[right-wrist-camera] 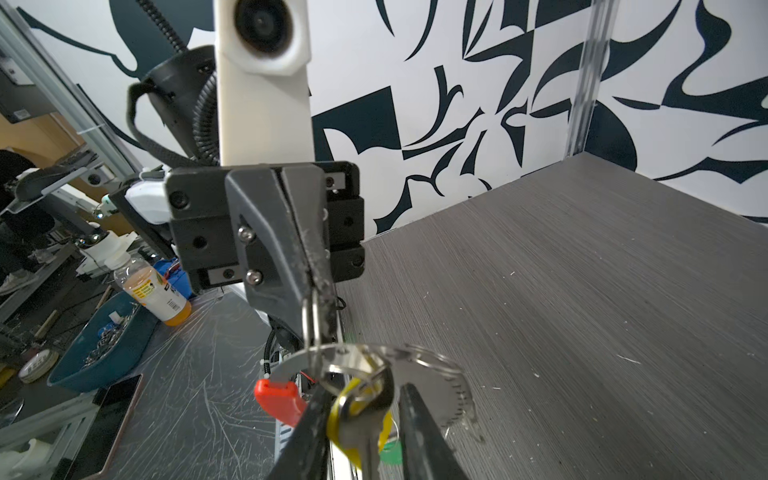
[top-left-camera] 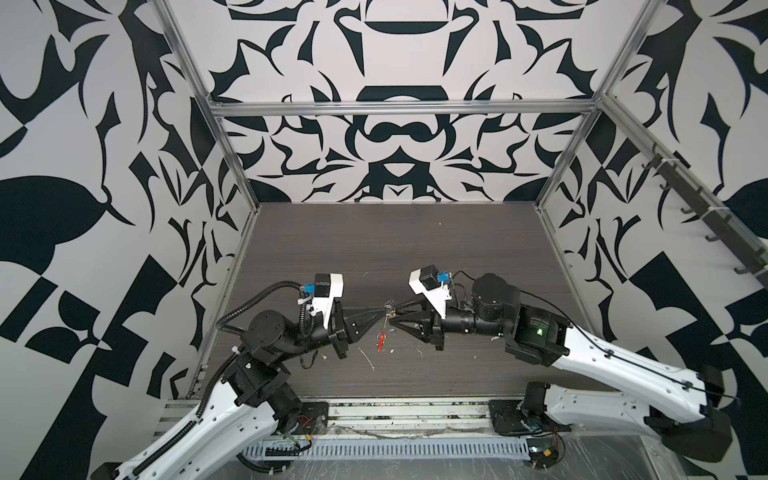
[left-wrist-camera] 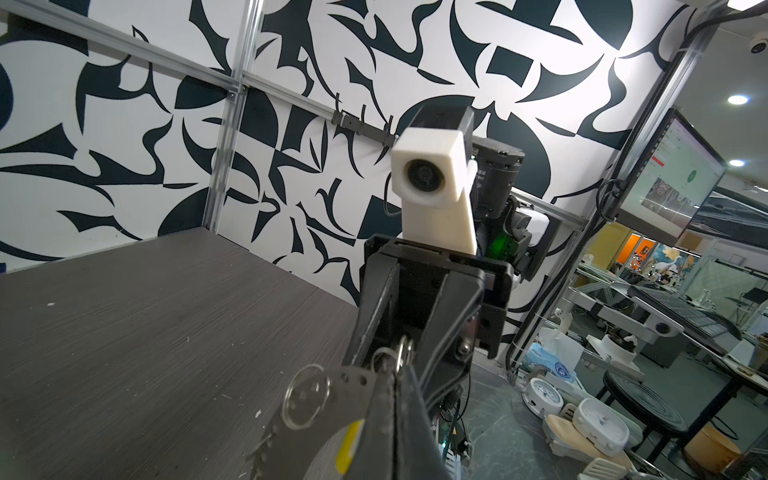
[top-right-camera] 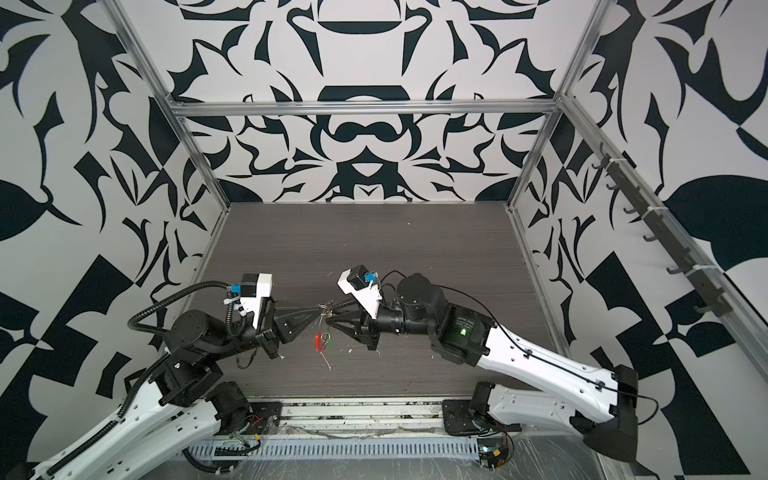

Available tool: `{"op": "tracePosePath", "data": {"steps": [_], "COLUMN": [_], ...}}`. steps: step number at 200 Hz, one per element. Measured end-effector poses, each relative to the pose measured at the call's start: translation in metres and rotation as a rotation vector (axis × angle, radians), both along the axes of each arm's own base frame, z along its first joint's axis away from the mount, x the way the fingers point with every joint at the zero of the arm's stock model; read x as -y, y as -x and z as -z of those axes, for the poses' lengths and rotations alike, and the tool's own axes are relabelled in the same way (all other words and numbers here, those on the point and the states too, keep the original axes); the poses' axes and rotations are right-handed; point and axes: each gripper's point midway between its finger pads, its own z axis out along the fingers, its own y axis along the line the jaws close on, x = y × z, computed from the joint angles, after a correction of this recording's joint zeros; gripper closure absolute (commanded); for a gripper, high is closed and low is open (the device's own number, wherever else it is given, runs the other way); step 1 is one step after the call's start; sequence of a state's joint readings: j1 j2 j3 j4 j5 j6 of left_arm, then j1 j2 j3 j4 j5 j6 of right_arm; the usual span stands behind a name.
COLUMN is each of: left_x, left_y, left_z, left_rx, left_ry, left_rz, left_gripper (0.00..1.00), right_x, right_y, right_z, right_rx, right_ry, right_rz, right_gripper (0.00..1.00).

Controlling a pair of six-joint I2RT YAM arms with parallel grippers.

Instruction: Remove the keys from the keyring

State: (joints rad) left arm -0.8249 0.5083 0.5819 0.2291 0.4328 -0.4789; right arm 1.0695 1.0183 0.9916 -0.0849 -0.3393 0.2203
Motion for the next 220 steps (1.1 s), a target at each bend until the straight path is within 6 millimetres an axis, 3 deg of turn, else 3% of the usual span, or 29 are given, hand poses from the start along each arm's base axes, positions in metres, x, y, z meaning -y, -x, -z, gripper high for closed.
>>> {"op": "tracePosePath", "data": {"steps": [37,113,163,212,220], "left_x": [-0.003,-0.013,-0.007,-0.005,-0.005], "left_y": [-0.003,-0.01,-0.014,-0.014,-0.013], "left_z": [0.002,0.004,0.015,0.02,0.019], "left_rx": [0.0,-0.01,-0.032,-0.04,-0.037], "left_ry": [0.01,0.042,0.028,0.025,0.027], "left_rz": [-0.027,-0.096,-0.092,-0.083,-0.079], "left_gripper": [1.0,1.0,1.0,1.0,1.0], "right_x": [0.0,-0.01,-0.03,-0.033,-0.032], "right_y": [-0.004,0.002,0.004,0.004,0.004], "right_z": [0.001,0.009,0.023,0.026,0.026], "right_rx": [0.001,-0.006,-0.034,-0.035,-0.035], "right_ry": [0.001,0.023,0.06,0.068,0.068], "right_rz": [0.026,0.013,-0.038,-0.035,-0.035], "right_gripper": [1.0,1.0,1.0,1.0,0.92]}}
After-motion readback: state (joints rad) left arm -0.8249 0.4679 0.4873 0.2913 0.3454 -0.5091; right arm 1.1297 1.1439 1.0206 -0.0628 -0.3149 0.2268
